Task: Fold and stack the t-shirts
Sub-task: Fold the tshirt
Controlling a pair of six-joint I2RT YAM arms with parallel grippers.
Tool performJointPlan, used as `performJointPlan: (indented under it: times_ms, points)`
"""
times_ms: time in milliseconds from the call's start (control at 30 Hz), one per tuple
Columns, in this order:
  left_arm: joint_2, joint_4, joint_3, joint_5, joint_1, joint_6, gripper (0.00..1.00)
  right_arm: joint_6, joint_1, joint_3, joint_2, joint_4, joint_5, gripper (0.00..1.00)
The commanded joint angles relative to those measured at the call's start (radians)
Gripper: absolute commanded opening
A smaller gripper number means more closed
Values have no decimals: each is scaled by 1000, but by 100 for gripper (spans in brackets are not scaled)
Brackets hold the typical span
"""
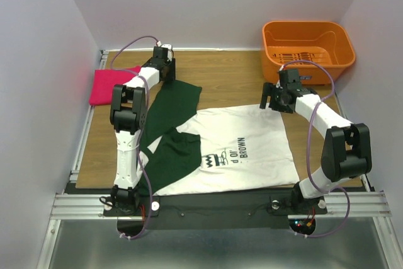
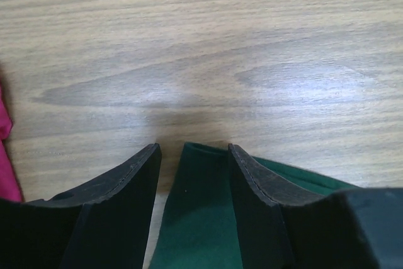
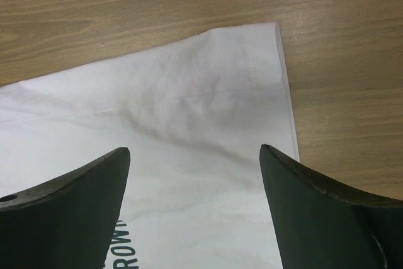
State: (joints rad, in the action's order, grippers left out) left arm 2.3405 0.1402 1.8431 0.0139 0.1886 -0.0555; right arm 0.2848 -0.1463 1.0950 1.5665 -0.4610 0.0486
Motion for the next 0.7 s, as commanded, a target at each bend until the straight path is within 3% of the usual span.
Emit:
performJointPlan:
  times_ms: [0,333,433,633,667]
  points:
    - [3,74,67,-9,0,16,58,-1,-4,-3,7,39,10,89]
    - [14,141,47,9,3,42,38,-4,-4,29,41,44,40,89]
    - [10,141,42,9,3,49,27,-7,-4,49,61,48,65,89]
    - [-18,130,33,27,3,95,6,-47,-3,78,113,87,117,76]
    - [-24,127,34,26,2,100,3,-49,-1,82,118,97,122,70]
